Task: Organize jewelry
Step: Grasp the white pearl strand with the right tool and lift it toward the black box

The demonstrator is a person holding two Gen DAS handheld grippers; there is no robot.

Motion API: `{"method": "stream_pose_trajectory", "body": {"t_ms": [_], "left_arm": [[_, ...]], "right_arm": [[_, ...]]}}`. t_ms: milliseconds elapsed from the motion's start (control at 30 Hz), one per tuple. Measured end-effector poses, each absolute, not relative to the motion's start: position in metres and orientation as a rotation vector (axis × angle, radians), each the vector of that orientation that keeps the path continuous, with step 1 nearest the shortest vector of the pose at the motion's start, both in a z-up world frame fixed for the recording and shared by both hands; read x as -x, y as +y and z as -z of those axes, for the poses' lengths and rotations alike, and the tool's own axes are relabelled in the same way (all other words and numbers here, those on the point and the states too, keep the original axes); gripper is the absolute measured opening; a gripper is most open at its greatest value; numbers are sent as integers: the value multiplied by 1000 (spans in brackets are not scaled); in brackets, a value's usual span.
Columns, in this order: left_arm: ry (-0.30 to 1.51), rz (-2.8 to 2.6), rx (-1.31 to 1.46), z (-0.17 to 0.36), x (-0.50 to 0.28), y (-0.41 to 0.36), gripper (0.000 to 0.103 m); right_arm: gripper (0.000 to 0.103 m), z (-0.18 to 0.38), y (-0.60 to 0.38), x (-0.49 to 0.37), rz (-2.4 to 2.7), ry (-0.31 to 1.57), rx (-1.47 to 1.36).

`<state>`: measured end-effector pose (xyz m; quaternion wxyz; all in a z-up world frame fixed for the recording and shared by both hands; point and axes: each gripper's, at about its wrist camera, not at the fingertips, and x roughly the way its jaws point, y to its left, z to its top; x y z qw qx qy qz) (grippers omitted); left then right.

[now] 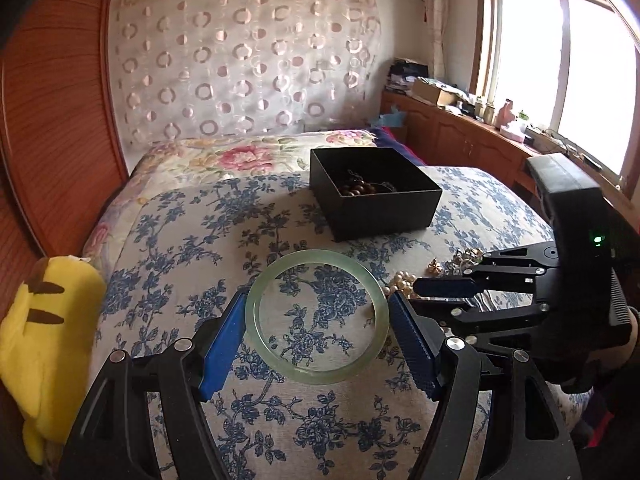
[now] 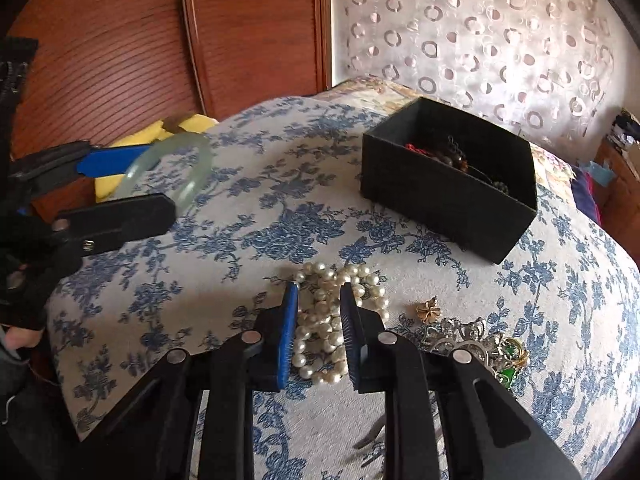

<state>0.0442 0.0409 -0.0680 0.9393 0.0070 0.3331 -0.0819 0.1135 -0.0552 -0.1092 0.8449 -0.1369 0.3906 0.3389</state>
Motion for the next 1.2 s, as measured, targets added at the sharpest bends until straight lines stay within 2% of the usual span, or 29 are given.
{"method": "stream_pose_trajectory", "body": {"t_ms": [67,233,867,1200], "left_arm": [[680,169,-16,68,-44,42,69],[679,166,-14,68,-44,42,69],[583,174,-38,21,-54,35,69],[572,186,-47,15,-65,28,69]], "right_arm": [[22,110,-57,-116,-705,827,288],[9,111,-56,-119,-713,829,310],[8,-18,-101,-114,-703,569,298],[8,-55,-108,-120,-683,499,281]]}}
